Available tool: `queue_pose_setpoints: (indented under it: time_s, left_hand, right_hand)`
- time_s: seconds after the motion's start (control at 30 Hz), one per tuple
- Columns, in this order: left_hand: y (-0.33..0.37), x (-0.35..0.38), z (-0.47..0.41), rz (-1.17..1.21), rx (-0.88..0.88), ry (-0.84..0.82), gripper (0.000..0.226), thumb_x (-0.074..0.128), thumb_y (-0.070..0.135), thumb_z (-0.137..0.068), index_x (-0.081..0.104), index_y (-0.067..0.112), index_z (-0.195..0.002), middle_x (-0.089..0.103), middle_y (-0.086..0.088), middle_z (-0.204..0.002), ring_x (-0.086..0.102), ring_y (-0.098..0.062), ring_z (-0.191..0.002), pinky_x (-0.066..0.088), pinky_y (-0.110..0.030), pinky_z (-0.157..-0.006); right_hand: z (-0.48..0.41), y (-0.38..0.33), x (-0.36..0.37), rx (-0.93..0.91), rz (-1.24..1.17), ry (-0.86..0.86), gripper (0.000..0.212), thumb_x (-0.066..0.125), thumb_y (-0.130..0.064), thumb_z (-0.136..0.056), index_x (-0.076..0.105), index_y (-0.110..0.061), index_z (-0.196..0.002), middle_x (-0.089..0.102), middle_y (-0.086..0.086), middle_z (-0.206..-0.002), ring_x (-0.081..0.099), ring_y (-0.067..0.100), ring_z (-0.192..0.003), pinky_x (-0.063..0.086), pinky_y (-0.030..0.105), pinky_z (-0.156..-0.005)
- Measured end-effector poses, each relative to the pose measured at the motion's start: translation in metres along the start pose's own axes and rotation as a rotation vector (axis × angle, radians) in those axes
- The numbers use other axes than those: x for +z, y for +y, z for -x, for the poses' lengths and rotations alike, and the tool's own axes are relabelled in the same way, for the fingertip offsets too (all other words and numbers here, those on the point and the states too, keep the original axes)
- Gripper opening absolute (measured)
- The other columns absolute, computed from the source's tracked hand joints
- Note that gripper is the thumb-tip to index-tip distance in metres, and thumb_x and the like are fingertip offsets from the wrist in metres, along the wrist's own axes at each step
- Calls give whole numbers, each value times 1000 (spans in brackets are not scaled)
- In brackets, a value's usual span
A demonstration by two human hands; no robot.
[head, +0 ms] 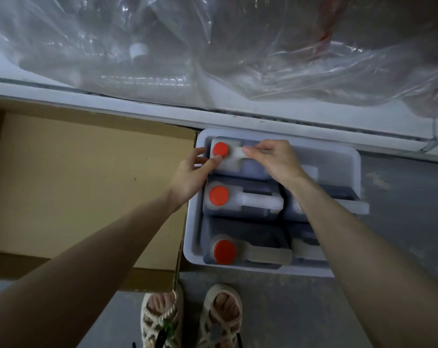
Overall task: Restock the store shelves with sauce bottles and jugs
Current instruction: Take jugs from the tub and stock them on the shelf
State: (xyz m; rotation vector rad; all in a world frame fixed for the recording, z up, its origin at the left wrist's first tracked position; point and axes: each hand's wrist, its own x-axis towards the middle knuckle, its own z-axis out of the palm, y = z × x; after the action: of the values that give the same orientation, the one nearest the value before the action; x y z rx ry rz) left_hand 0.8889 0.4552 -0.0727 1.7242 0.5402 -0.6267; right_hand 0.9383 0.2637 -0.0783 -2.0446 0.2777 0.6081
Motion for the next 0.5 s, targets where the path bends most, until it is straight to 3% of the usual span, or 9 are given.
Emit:
queue_pose_setpoints:
  time_s: [0.1,0.17,0.33,0.5]
  left_hand:
    - [-1,-1,2,15,21,-1,46,56,38,-94,47,20,-134,58,1,-116,57,-3,-93,44,-14,-73]
    - [0,-4,4,17,37,-4,45,57,38,-93,48,22,-134,58,3,-114,56,1,-91,44,-14,-73]
    - [18,-15,27,25,81,-16,49,57,35,-94,45,19,-139,57,3,-121,57,-4,-98,43,-11,-71]
    - [61,-29,81,14,143,-63,50,59,32,-93,47,19,-139,56,3,-131,55,-5,-104,43,-3,-67]
  right_hand:
    - [1,-1,0,18,-16,10,23,74,-31,-82,70,-9,-79,61,-6,-65,51,-5,-54,39,11,-59]
    - [3,-5,3,11,-5,9,22,74,-30,-82,70,-9,-78,58,-8,-61,50,-3,-51,38,10,-55]
    - [24,-34,-7,-17,27,40,23,75,-33,-81,68,-15,-70,59,-7,-61,50,0,-56,40,20,-60]
    - [74,-98,-41,-59,-5,57,31,73,-29,-84,70,2,-83,58,2,-65,50,10,-62,39,25,-64]
